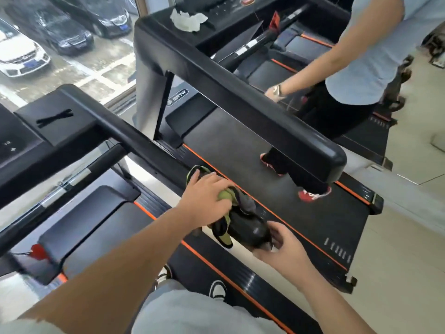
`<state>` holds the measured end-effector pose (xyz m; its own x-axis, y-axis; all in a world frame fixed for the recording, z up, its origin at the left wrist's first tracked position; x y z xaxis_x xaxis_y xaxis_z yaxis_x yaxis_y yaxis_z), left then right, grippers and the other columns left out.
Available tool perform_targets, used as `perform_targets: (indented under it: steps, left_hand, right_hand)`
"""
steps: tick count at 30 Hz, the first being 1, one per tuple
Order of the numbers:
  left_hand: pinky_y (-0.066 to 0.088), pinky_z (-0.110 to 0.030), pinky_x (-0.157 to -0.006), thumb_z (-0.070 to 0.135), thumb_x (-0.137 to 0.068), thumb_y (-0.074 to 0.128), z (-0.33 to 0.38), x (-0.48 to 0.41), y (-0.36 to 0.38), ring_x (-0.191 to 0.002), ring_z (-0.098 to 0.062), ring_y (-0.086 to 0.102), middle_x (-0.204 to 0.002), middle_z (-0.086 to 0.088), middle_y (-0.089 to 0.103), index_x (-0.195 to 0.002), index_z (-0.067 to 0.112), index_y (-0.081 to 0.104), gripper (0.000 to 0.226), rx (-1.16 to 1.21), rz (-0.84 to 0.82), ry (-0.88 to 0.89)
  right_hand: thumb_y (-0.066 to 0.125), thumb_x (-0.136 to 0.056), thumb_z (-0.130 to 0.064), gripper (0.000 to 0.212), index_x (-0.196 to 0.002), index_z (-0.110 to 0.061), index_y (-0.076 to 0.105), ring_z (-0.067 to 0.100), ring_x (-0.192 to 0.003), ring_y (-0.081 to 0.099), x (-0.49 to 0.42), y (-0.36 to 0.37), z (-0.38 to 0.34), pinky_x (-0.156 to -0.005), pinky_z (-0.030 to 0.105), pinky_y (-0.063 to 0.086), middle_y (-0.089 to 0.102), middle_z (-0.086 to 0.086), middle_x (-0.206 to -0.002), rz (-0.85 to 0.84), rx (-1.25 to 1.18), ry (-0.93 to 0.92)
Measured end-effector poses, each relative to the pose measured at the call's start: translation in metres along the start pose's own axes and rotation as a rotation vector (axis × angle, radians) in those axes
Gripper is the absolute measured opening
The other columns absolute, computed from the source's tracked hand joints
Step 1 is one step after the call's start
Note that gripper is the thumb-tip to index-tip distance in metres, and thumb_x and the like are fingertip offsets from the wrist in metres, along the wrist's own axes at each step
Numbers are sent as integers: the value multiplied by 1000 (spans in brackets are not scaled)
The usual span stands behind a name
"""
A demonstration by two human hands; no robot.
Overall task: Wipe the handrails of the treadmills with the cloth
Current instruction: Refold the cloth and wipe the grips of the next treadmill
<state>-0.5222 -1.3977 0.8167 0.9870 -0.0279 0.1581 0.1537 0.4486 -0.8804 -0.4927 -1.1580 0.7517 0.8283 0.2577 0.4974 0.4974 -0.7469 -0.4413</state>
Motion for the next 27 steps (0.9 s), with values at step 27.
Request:
perform_targets:
  steps: [27]
  left_hand:
    - [40, -40, -116, 34, -103, 47, -41, 82, 43, -149, -24, 31, -168, 3, 6, -153, 29, 35, 52, 519, 501, -403]
  right_hand:
    - [57, -99, -27, 20, -116, -28, 68, 11, -101, 57, -63, 45, -160, -88, 25, 41, 67, -9, -109, 58, 410, -284]
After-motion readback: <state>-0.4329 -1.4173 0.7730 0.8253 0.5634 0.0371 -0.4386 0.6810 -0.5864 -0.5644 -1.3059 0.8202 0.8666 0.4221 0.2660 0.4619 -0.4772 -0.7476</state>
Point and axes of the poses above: each hand's wrist, its own x-axis away from the middle knuckle, its own y-axis out of the palm, z = x × y, the point moved 8 cm from there along -x, towards the middle knuckle
